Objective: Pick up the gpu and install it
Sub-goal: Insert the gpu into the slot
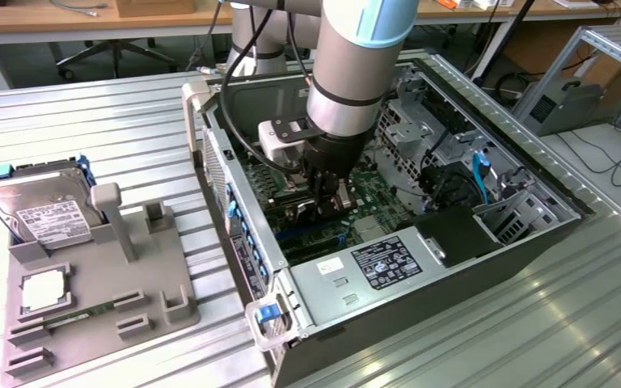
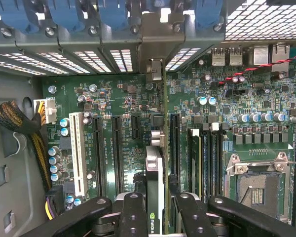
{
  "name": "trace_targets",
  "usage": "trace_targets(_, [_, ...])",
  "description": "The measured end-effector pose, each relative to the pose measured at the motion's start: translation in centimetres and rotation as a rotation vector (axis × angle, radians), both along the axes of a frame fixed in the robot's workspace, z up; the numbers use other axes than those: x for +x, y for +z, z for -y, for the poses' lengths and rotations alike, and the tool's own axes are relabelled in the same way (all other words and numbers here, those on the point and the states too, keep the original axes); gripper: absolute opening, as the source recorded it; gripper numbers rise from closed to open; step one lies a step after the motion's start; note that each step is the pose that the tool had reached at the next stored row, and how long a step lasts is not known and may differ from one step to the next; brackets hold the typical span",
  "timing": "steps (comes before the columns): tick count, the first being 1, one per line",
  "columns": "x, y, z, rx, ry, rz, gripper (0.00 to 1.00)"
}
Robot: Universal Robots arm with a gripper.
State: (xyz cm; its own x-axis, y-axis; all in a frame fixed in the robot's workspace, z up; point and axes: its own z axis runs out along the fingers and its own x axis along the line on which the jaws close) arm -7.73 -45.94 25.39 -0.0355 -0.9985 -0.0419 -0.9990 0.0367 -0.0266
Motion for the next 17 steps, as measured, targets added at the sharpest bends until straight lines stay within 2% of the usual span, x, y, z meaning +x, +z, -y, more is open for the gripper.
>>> trace_targets(17, [0.0, 0.0, 0.0, 0.0, 0.0, 0.0, 0.27])
